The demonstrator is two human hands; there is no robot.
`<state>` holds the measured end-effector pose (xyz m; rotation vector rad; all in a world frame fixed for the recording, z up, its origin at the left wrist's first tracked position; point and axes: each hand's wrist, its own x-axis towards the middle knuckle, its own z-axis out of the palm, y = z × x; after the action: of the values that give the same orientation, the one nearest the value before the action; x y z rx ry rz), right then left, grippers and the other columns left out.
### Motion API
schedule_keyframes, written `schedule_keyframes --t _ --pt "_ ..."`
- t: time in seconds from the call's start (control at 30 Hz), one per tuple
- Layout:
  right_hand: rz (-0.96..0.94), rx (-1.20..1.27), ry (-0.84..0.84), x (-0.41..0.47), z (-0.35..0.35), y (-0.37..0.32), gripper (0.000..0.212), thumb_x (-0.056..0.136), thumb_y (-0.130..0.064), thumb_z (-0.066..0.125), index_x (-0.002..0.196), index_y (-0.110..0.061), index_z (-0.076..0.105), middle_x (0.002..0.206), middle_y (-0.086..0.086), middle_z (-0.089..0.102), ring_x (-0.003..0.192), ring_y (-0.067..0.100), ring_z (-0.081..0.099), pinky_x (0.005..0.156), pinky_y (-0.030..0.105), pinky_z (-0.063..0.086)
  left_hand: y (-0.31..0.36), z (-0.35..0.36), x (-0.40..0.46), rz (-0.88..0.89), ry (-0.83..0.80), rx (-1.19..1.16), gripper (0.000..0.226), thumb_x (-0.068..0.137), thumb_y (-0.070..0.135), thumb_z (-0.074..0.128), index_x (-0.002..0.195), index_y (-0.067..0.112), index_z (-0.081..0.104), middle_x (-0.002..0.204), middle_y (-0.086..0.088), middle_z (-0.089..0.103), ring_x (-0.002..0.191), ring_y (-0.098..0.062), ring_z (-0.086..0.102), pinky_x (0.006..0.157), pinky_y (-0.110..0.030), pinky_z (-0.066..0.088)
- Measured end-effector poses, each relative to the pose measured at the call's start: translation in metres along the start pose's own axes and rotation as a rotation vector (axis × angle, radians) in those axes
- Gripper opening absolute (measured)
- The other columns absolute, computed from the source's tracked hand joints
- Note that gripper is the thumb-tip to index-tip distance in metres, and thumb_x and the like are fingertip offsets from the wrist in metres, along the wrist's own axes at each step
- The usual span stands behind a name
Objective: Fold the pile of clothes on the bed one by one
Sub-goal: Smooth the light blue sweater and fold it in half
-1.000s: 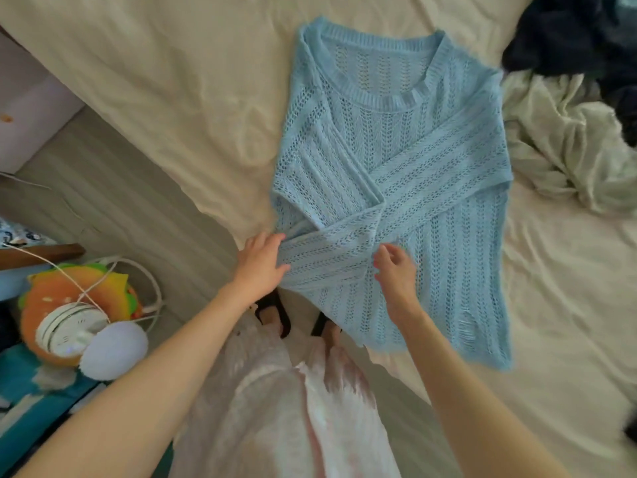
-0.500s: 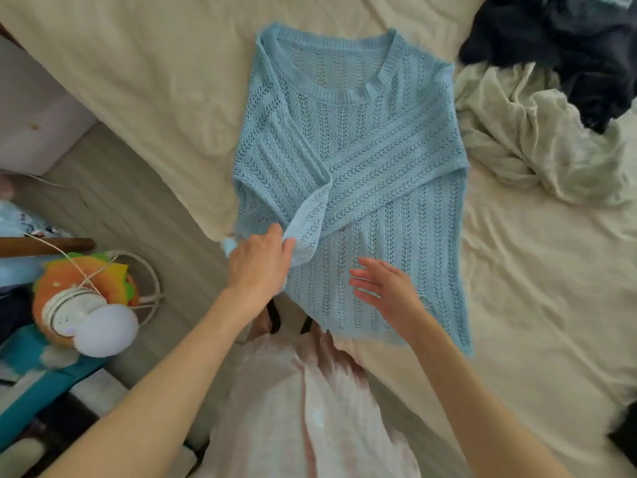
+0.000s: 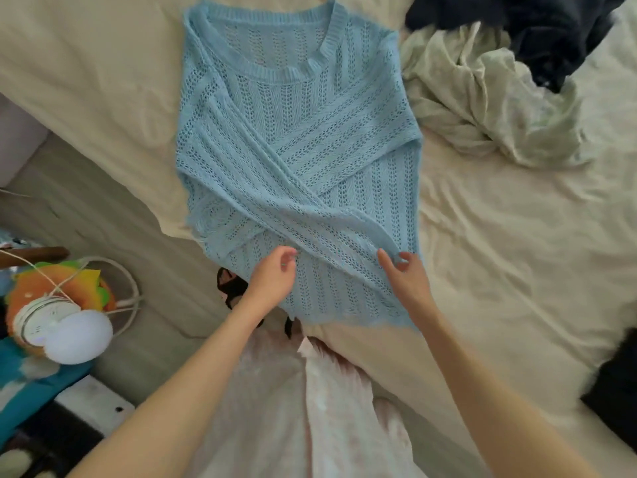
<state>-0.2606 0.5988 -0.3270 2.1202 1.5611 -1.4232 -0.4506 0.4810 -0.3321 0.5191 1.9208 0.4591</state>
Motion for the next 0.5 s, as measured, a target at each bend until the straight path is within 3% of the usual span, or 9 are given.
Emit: schedule_keyframes --t 0.07,0.17,0.23,0.33,0.4,0.5 --pt "-0.075 -0.314 0.064 0.009 0.007 0.001 0.076 0.082 -0.060 0.060 0.136 -0.011 0.040 0.133 0.011 0.046 0.124 0.030 0.044 0.100 0.046 0.039 -0.021 0.003 0.001 -0.077 0.010 0.005 0.028 0.097 0.011 0.047 0.123 0.008 0.055 0.124 -0.007 0.058 0.108 -0.017 0.054 0.090 -0.022 0.038" --pt "-0.071 -0.569 0.103 0.026 0.001 0.001 0.062 0.083 -0.053 0.060 0.130 -0.013 0.046 0.132 0.012 0.043 0.124 0.032 0.037 0.098 0.047 0.035 -0.033 0.008 0.003 -0.118 -0.014 0.017 0.026 0.096 0.012 0.049 0.121 0.008 0.057 0.120 -0.006 0.060 0.103 -0.015 0.053 0.086 -0.019 0.035" --pt "0.026 -0.513 0.078 0.037 -0.014 0.005 0.043 0.084 -0.045 0.060 0.115 -0.016 0.057 0.122 0.011 0.049 0.116 0.031 0.041 0.093 0.042 0.037 -0.032 0.010 0.005 -0.123 -0.012 -0.010 0.022 0.096 0.014 0.050 0.116 0.012 0.058 0.115 -0.002 0.059 0.099 -0.011 0.052 0.084 -0.020 0.036" --pt "0.053 -0.330 0.025 0.041 -0.036 0.017 0.015 0.084 -0.031 0.060 0.084 -0.016 0.063 0.088 0.007 0.060 0.087 0.026 0.053 0.073 0.032 0.040 -0.025 0.011 0.006 -0.142 -0.015 -0.094 0.012 0.095 0.016 0.051 0.104 0.023 0.057 0.108 0.000 0.060 0.100 -0.016 0.056 0.085 -0.028 0.044" --pt "0.060 -0.183 0.048 0.038 -0.043 0.025 0.014 0.086 -0.024 0.060 0.082 -0.011 0.061 0.073 0.003 0.057 0.078 0.025 0.053 0.065 0.031 0.038 -0.020 0.010 0.006 -0.162 -0.051 -0.151 0.012 0.096 0.017 0.050 0.098 0.026 0.057 0.107 -0.002 0.062 0.101 -0.019 0.057 0.091 -0.037 0.046" --pt "0.082 -0.122 0.110 0.033 -0.046 0.032 0.012 0.089 -0.022 0.057 0.085 -0.010 0.057 0.079 0.004 0.058 0.081 0.024 0.053 0.066 0.031 0.038 -0.016 0.004 0.006 -0.170 -0.071 -0.206 0.016 0.097 0.016 0.047 0.093 0.027 0.057 0.100 0.000 0.064 0.089 -0.013 0.060 0.088 -0.035 0.046"
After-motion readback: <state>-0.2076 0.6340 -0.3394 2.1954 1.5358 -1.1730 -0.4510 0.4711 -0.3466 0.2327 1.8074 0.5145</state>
